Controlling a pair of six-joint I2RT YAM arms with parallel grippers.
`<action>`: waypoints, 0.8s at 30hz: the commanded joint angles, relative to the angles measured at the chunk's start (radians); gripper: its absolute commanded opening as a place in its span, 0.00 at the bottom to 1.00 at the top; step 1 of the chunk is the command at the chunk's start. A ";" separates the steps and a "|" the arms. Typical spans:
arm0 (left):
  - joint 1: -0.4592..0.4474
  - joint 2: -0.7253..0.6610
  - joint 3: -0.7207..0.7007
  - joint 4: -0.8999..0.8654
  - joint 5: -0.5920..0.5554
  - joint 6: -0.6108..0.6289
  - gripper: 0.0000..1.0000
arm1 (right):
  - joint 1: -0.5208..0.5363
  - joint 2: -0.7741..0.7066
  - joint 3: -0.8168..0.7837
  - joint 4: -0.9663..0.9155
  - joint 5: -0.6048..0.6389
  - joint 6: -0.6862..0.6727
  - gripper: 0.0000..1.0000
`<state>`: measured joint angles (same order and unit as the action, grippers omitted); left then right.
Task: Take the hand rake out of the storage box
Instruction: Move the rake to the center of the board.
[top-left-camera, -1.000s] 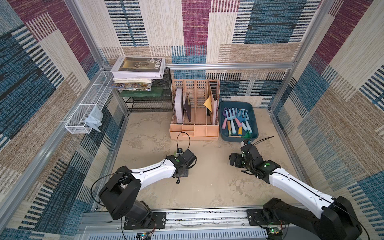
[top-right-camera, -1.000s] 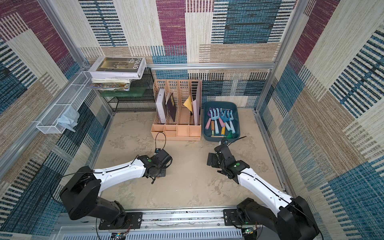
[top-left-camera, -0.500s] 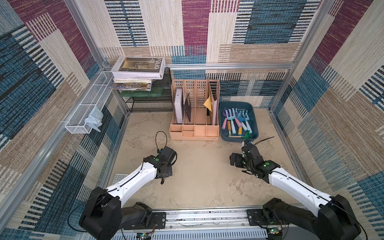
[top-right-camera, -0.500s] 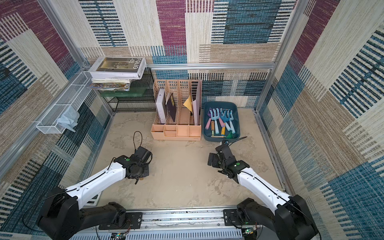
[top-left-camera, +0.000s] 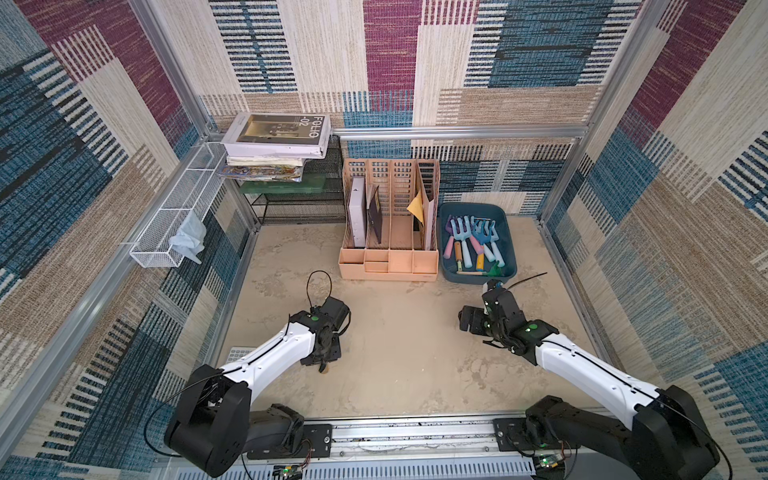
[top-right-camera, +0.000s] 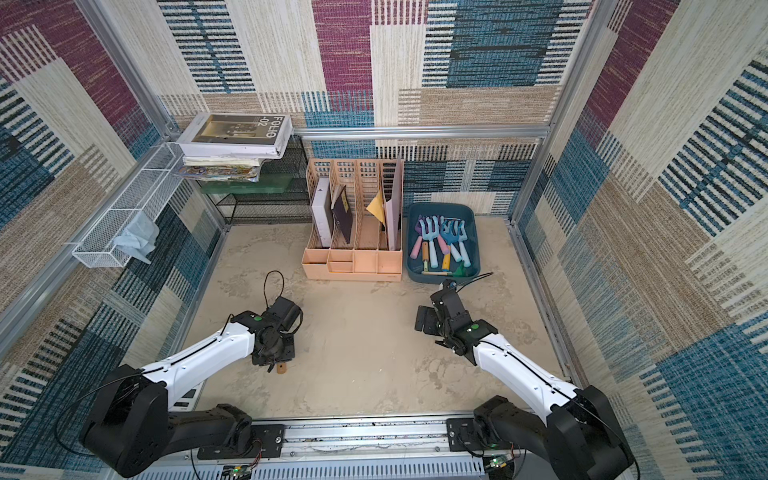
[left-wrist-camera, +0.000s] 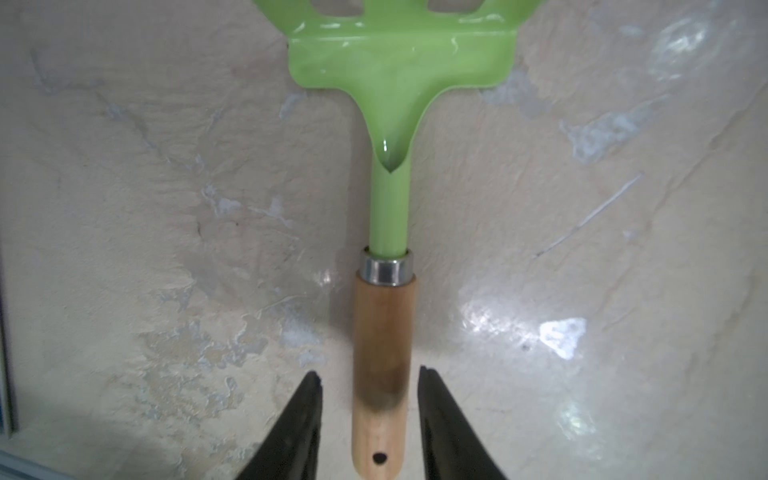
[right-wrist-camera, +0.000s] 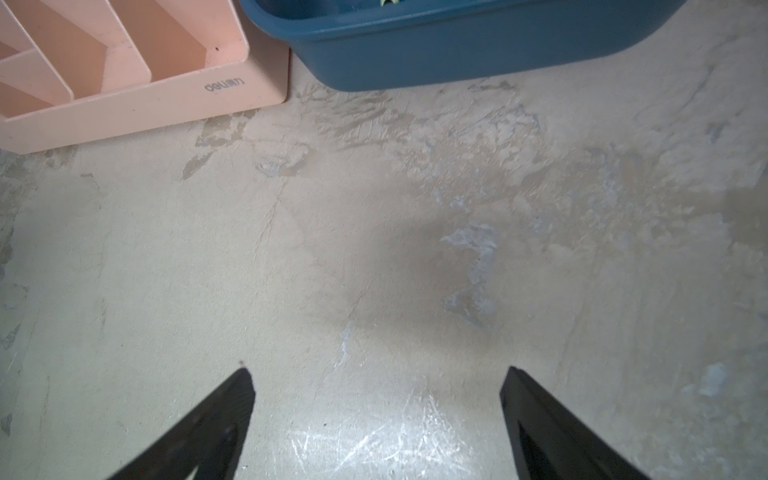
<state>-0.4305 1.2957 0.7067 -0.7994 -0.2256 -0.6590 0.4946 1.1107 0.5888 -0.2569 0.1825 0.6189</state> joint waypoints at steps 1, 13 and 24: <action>0.004 0.012 0.003 -0.027 -0.030 -0.018 0.46 | -0.001 0.002 0.002 0.014 0.002 -0.007 0.96; 0.017 0.023 0.011 -0.057 -0.071 -0.040 0.37 | -0.002 0.008 0.003 0.016 -0.003 -0.006 0.96; 0.026 0.068 -0.006 0.032 0.032 0.004 0.49 | -0.002 0.005 -0.001 0.021 -0.008 -0.008 0.96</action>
<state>-0.4061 1.3460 0.6975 -0.7952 -0.2356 -0.6758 0.4908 1.1179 0.5888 -0.2546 0.1780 0.6186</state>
